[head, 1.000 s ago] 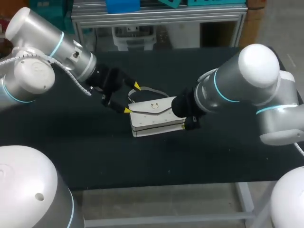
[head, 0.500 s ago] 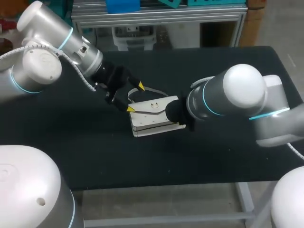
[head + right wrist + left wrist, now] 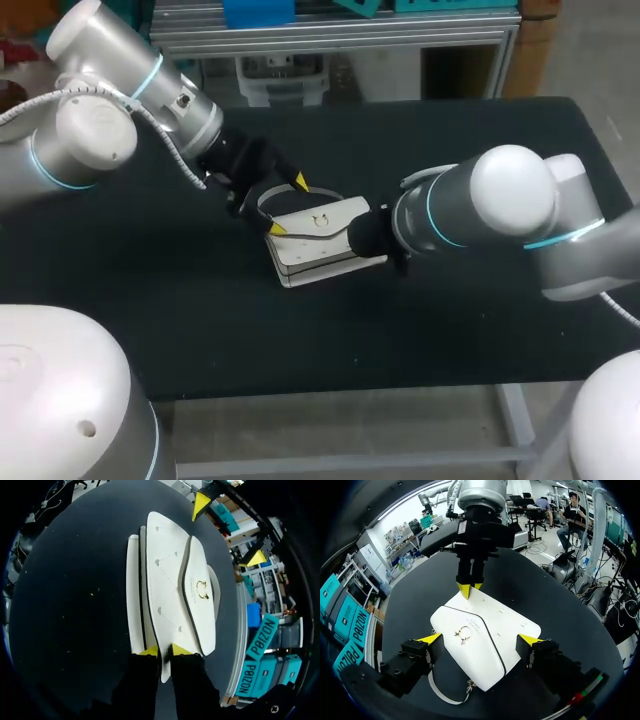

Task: Pick up the bag, open it, inspect its contents, close it, and place it on the opposite side

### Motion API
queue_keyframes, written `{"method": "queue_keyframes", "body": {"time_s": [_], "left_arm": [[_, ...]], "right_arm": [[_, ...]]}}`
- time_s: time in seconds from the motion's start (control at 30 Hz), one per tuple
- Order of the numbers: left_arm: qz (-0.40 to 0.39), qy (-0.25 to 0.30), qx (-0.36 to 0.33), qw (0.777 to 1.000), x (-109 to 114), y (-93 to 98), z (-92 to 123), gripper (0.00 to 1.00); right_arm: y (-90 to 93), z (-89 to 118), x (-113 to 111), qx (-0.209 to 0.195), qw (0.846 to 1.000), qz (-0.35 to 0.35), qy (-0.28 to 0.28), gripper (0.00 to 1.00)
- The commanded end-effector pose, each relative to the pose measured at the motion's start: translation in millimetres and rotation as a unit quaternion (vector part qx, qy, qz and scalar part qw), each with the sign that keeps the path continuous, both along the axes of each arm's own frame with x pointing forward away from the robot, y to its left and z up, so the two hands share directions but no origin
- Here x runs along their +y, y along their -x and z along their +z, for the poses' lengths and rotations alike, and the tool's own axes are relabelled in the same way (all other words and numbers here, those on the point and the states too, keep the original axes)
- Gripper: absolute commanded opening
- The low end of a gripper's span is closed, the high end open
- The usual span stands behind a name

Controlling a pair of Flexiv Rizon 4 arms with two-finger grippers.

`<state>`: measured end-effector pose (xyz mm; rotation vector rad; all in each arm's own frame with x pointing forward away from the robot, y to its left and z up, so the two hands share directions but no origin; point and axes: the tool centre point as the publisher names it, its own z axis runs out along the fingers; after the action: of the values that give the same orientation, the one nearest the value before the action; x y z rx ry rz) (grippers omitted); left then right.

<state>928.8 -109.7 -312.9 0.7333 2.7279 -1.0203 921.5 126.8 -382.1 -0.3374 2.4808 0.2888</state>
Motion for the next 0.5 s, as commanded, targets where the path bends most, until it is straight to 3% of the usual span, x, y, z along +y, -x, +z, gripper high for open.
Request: {"method": "queue_keyframes", "body": {"time_s": [0.03,0.5], "left_arm": [[0.004,0.018,-0.014,1.0,1,1.2,-4,1.0],[-0.022,0.057,-0.132,0.989,-7,14.9,-9,1.0]], "right_arm": [[8.7,-5,4,-0.022,1.0,-0.011,-0.006,0.0],[27.5,-6,12,-0.035,0.996,-0.081,-0.008,0.0]]}}
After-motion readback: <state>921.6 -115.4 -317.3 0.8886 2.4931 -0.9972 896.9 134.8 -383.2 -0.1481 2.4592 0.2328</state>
